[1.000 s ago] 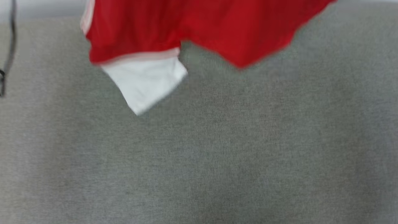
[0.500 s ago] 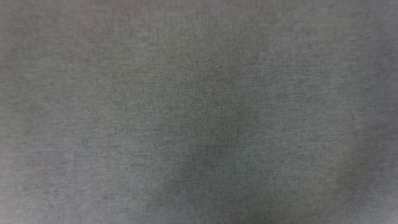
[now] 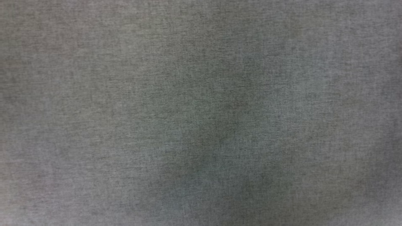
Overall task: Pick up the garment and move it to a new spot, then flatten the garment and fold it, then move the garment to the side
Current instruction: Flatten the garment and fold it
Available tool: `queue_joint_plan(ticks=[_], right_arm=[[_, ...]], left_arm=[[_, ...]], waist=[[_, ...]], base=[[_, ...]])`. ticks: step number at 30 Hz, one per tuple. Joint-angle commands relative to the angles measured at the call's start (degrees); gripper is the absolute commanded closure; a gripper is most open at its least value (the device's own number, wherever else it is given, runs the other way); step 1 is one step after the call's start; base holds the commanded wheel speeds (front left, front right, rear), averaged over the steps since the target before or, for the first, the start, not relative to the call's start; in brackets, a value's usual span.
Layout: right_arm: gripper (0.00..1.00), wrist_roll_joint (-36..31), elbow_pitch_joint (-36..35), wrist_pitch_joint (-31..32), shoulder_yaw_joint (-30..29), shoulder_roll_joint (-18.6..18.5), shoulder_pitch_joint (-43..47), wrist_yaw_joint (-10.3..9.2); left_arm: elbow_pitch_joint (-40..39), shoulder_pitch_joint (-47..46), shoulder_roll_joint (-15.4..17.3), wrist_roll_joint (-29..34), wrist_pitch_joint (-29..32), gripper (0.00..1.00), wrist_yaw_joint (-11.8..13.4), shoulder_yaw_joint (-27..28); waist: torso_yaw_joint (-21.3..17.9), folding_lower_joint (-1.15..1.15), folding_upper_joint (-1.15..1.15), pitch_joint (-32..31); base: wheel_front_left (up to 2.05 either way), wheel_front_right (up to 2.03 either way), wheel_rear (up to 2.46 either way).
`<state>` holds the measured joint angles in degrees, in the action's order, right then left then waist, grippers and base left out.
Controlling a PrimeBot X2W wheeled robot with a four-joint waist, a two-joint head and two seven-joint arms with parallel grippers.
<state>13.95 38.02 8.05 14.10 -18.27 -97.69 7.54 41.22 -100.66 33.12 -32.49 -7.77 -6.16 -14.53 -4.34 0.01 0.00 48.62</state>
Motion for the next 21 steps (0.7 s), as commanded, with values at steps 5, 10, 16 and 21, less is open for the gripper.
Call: queue_joint_plan(ticks=[5, 10, 16, 21], right_arm=[[1.00, 2.68, 4.25, -2.97, 3.24, -0.85, 2.42, -0.10], [1.00, 7.53, 6.54, -5.65, 7.81, -2.93, 13.13, -0.11], [1.00, 11.74, 3.25, -5.09, 10.46, -6.09, 29.12, -0.13], [1.00, 14.63, -1.95, -2.94, 8.03, -8.72, 45.08, -0.19]], left_arm=[[3.68, 5.44, 0.28, -2.68, -1.58, 1.00, -0.86, -0.32], [4.06, 20.48, 0.96, -7.41, -3.46, 1.00, -1.18, -2.00], [-0.24, 41.52, 1.08, -13.74, -4.62, 1.00, -1.21, -2.57], [-5.89, 59.22, 0.47, -16.97, -4.97, 1.00, 0.39, -2.20]], waist=[[0.86, -0.01, 0.00, -1.99], [2.06, -0.01, 0.00, -9.45], [3.47, -0.01, 0.00, -18.83], [4.63, -0.01, 0.00, -26.05]], base=[[0.00, 0.00, 0.00], [0.00, 0.00, 0.00], [0.00, 0.00, 0.00], [0.00, 0.00, 0.00]])
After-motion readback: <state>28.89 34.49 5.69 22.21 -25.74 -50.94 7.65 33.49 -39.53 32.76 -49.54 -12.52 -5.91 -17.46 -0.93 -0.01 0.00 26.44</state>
